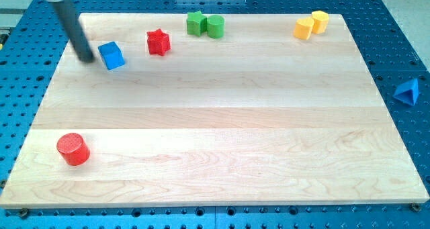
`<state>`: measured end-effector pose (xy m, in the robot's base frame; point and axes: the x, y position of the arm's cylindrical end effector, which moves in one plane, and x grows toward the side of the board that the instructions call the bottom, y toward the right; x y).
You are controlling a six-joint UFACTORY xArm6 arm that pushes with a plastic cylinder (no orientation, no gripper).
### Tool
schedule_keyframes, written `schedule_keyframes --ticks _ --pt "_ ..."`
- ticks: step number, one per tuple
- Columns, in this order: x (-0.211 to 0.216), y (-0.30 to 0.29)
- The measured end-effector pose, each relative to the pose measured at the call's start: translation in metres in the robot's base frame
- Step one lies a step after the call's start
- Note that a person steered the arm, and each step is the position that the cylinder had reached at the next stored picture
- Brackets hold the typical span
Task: Move the cube towards the bottom right
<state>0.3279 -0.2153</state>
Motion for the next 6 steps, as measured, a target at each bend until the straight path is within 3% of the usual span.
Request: schedule_keyframes --ticks 3,4,6 --pt "0.069 0.256" --pt "0.075 0.281" --pt "0.041 0.281"
